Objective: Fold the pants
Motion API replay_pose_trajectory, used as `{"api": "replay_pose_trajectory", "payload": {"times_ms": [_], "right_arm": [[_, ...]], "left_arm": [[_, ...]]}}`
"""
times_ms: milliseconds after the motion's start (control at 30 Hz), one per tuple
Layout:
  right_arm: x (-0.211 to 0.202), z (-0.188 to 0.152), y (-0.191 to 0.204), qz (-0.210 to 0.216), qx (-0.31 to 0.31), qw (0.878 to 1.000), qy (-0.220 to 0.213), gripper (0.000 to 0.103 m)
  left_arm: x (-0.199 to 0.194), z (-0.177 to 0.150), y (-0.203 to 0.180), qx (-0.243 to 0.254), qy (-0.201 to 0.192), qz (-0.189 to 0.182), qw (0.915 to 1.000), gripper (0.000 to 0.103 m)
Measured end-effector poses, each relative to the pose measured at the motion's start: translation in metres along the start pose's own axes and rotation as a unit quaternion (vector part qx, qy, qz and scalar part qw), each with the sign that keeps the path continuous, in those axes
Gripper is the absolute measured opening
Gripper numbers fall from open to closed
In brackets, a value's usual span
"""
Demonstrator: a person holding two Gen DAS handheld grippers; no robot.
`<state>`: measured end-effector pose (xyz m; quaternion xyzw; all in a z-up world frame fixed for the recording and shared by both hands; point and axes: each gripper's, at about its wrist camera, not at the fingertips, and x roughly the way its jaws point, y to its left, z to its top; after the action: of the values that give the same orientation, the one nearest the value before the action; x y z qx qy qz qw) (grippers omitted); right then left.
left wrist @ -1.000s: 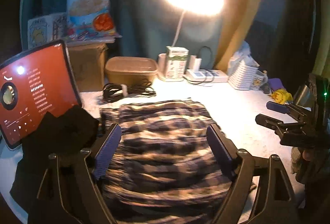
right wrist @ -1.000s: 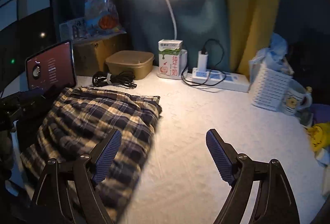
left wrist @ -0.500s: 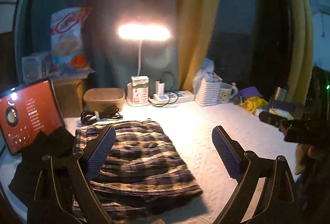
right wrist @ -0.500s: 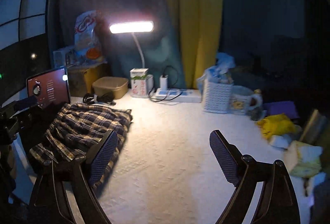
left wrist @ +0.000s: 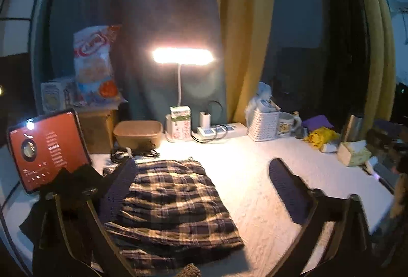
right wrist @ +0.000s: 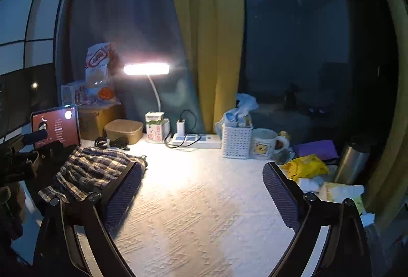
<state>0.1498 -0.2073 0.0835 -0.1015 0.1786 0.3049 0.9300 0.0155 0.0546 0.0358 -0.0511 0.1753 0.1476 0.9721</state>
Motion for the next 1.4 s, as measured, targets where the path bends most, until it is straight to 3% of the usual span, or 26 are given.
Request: {"api": "replay_pose_trajectory", "payload": {"times_ms": [200, 400, 500, 767, 1400], "right_arm": [[-0.010, -0.003, -0.022, -0.020, -0.004, 0.999, -0.027, 0.103], [-0.010, -0.010, -0.035, -0.009, 0.012, 0.999, -0.038, 0.103], [-0.008, -0.013, -0.036, -0.010, 0.013, 0.999, -0.033, 0.103], [-0.004, -0.016, -0.036, -0.023, 0.022, 0.999, -0.024, 0.103], [-0.001, -0.011, -0.015, -0.020, -0.002, 1.000, -0.013, 0.103]], "left_arm": [[0.010, 0.000, -0.023, 0.020, 0.004, 0.003, 0.9998, 0.103], [0.014, -0.004, -0.044, 0.033, 0.010, -0.006, 0.9994, 0.103], [0.016, -0.008, -0.048, 0.038, 0.009, 0.009, 0.9992, 0.103], [0.015, -0.010, -0.042, 0.018, 0.003, -0.015, 0.9997, 0.103], [0.007, -0.009, -0.029, 0.004, -0.006, -0.011, 0.9999, 0.103]]}}
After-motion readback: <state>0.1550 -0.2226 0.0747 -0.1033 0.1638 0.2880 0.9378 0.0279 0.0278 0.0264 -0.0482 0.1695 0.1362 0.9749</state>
